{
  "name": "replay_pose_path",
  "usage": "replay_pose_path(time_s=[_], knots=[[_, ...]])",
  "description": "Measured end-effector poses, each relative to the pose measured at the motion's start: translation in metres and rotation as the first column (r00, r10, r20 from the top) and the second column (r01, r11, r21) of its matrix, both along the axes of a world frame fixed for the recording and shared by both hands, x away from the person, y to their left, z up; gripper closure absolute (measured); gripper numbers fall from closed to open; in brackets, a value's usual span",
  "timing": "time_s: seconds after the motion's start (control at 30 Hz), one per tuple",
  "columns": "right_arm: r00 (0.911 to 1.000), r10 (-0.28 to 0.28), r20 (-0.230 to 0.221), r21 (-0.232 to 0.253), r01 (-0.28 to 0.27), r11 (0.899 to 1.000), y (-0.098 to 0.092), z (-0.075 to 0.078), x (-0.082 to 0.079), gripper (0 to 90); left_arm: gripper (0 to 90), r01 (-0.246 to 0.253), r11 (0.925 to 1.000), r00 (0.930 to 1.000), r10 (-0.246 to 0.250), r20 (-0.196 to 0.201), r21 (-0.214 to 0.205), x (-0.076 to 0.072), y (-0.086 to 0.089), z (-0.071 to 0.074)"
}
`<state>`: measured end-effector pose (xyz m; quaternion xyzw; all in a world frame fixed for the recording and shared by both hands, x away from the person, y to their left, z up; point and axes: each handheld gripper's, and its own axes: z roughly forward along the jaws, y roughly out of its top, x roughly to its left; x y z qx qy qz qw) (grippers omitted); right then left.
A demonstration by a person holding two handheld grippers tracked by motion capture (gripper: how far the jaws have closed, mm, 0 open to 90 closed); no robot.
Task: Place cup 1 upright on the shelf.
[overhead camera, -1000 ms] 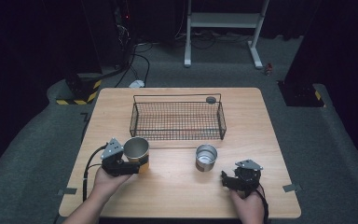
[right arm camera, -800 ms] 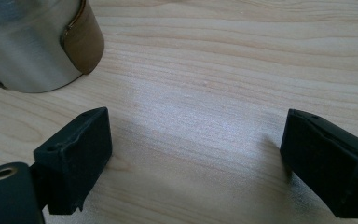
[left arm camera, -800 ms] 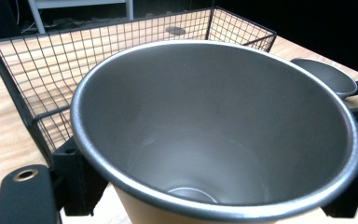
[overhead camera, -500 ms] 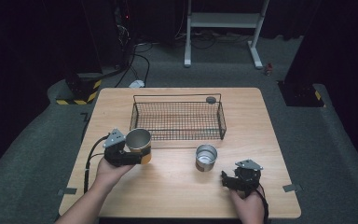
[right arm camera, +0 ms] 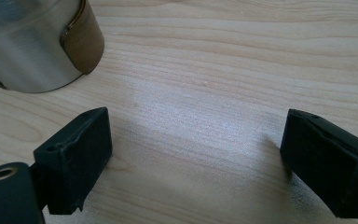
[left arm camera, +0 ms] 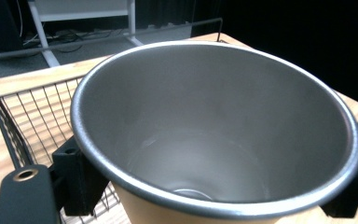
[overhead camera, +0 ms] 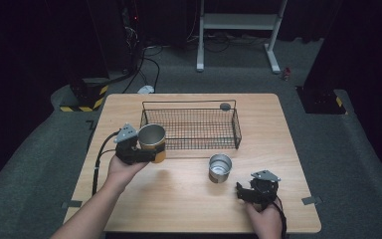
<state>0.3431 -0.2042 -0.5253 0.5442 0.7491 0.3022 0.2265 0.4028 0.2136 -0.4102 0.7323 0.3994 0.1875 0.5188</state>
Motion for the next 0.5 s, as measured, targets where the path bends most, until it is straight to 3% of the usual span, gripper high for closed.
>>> replay_pose_path(time_s=[0.23,0.5], knots=[[1.0,0.0,0.0,0.0,0.0,1.0,0.0,0.0,0.0,8.8,14.7,-0.014,0.9999,0.9997,0.014,0.02,0.007,0.014,-0.002,0.01],[1.0,0.0,0.0,0.0,0.0,1.0,0.0,0.0,0.0,8.8,14.7,-0.048,0.9988,0.9985,0.048,0.025,-0.005,0.04,-0.002,0.019]])
